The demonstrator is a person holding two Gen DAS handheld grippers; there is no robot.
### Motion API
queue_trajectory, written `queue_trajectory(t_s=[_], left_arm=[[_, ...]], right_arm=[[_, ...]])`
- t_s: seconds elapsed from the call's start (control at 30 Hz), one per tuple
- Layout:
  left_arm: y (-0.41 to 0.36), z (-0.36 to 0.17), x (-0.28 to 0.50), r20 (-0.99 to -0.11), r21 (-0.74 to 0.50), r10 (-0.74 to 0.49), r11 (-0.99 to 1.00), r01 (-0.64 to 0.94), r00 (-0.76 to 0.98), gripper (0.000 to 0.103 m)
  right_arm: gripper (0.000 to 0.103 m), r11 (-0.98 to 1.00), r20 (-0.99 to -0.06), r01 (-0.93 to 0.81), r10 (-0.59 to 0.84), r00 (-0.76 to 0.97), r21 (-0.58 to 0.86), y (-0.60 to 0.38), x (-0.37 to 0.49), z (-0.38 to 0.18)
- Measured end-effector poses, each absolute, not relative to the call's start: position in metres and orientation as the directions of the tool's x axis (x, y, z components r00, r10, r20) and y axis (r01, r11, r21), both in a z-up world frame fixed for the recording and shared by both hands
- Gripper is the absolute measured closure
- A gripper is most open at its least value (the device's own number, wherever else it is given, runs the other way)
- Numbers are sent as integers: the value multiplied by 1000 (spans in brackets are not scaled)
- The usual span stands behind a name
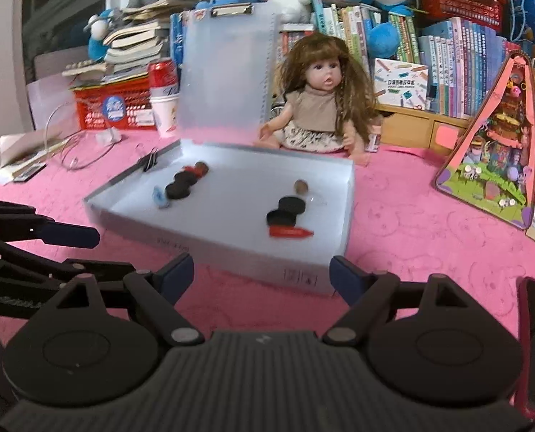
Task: Organize rigid objects
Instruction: 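Move the left tool to the black binder clip while the right tool approaches another blue clip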
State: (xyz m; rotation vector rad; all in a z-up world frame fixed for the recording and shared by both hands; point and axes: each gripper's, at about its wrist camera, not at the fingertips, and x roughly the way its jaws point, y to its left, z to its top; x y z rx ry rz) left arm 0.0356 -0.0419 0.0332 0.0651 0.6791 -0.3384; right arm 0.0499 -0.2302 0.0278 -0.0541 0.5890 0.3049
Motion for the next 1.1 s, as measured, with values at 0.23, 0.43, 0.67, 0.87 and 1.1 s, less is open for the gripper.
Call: queue_trajectory(t_s=[0.23, 0.43, 0.67, 0.87, 1.1], left_arm=[[-38, 35, -1, -638, -82, -333, 926, 368, 695, 43], [-48, 24, -16, -658, -88, -367, 905, 417, 657, 45], [-56, 6, -13, -681, -90, -351, 911, 402, 643, 57], [-52, 6, -15, -665, -16, -292, 926, 377, 688, 58], [-32, 8, -12, -661, 7, -239, 946, 325, 711, 57]], right_arm=[[11, 946, -573, -315, 300, 763, 76, -237, 33, 9], [11, 952, -586, -288, 292, 756, 102, -244, 31, 3], [11, 949, -596, -306, 292, 748, 80, -239, 28, 0], [11, 925, -596, -347, 368, 714, 155, -234, 27, -5], [11, 914, -593, -385, 381, 709, 127, -215, 25, -11]])
